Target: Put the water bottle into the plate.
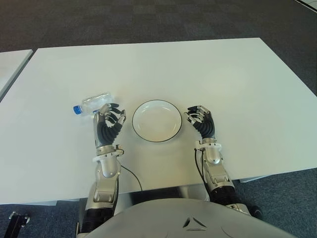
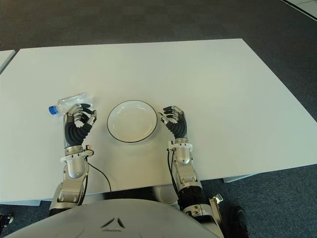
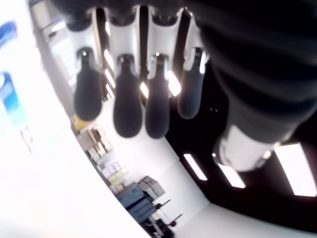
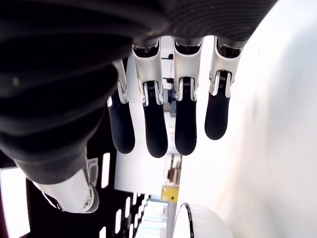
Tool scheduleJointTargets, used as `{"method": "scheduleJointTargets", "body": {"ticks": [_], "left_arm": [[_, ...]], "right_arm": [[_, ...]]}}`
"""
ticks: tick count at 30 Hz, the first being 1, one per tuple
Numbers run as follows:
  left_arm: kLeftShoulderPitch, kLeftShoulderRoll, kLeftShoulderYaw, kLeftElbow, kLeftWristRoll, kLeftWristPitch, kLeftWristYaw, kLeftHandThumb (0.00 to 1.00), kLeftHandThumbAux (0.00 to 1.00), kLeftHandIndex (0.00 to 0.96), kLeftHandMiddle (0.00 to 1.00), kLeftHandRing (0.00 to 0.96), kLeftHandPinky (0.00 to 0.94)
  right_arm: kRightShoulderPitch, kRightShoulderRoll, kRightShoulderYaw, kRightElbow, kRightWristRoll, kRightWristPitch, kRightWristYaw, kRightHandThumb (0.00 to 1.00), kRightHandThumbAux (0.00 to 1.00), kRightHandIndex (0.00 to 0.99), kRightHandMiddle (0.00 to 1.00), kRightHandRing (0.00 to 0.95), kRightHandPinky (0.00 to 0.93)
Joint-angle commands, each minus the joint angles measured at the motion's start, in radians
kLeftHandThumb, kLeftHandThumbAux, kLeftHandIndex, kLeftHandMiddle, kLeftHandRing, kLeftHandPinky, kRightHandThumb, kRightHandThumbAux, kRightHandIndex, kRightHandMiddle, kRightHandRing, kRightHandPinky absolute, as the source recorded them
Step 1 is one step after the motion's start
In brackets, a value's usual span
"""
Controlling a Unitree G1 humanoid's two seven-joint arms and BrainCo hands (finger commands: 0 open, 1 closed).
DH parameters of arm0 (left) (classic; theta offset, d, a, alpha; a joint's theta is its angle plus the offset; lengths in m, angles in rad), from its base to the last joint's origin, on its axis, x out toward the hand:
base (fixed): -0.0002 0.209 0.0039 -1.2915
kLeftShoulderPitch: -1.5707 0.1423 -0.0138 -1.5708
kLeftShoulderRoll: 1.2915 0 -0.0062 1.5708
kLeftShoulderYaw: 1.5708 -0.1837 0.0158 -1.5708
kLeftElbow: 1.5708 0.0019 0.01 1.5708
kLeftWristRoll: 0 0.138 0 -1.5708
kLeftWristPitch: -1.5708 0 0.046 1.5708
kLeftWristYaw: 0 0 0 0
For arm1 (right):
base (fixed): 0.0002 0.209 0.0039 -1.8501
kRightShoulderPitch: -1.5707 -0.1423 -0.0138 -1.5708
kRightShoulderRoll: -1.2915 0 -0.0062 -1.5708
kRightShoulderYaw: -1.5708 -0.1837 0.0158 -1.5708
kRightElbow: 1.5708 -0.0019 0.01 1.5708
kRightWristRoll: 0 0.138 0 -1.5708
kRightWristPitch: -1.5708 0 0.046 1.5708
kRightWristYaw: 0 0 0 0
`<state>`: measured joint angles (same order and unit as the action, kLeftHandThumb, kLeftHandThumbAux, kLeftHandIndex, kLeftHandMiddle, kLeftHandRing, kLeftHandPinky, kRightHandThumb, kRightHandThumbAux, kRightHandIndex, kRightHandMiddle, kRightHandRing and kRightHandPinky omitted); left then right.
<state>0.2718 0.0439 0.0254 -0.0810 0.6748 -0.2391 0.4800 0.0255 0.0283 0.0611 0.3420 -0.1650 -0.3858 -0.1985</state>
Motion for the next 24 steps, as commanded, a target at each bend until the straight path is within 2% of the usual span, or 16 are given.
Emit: {"method": "scheduleJointTargets", "body": {"ticks": [1, 2, 5, 8, 13, 19, 22, 24], "left_arm": [[-0.099, 0.119, 0.032, 0.008, 0.173, 0.154, 0.007, 0.649, 0.636, 0.263, 0.168, 0.169, 0.191], [-0.118, 0.138, 0.036, 0.024, 0.183, 0.173, 0.003, 0.65, 0.581, 0.19, 0.123, 0.121, 0.141], [-0.161, 0.185, 0.035, 0.076, 0.214, 0.221, 0.017, 0.653, 0.502, 0.073, 0.048, 0.046, 0.056], [-0.2, 0.221, 0.018, 0.127, 0.263, 0.294, 0.027, 0.656, 0.438, 0.024, 0.015, 0.015, 0.018], [-0.278, 0.247, -0.023, 0.2, 0.351, 0.472, -0.01, 0.649, 0.345, 0.003, 0.002, 0.002, 0.002], [-0.334, 0.261, -0.069, 0.224, 0.415, 0.66, -0.089, 0.615, 0.262, 0.0, 0.0, 0.0, 0.0], [-0.363, 0.275, -0.087, 0.238, 0.425, 0.721, -0.132, 0.596, 0.228, 0.0, 0.0, 0.0, 0.0], [-0.439, 0.299, -0.093, 0.315, 0.416, 0.768, -0.185, 0.588, 0.208, 0.0, 0.0, 0.0, 0.0]], "right_arm": [[0.004, 0.012, 0.003, 0.003, -0.004, 0.032, -0.005, 0.706, 0.737, 0.416, 0.417, 0.391, 0.388], [0.003, 0.013, 0.004, 0.002, -0.004, 0.032, -0.005, 0.706, 0.737, 0.416, 0.417, 0.391, 0.388], [0.002, 0.016, 0.006, 0.004, -0.005, 0.033, -0.007, 0.706, 0.737, 0.416, 0.416, 0.39, 0.386], [0.002, 0.018, 0.006, 0.003, -0.005, 0.034, -0.007, 0.705, 0.737, 0.416, 0.414, 0.388, 0.385], [0.003, 0.018, 0.005, 0.003, -0.003, 0.035, -0.004, 0.701, 0.738, 0.415, 0.408, 0.387, 0.387], [0.003, 0.02, 0.006, 0.005, -0.007, 0.033, -0.008, 0.7, 0.738, 0.415, 0.405, 0.388, 0.393], [0.004, 0.022, 0.007, 0.003, -0.01, 0.033, -0.009, 0.7, 0.738, 0.415, 0.406, 0.389, 0.394], [0.005, 0.021, 0.007, 0.002, -0.011, 0.033, -0.009, 0.7, 0.738, 0.416, 0.406, 0.39, 0.396]]}}
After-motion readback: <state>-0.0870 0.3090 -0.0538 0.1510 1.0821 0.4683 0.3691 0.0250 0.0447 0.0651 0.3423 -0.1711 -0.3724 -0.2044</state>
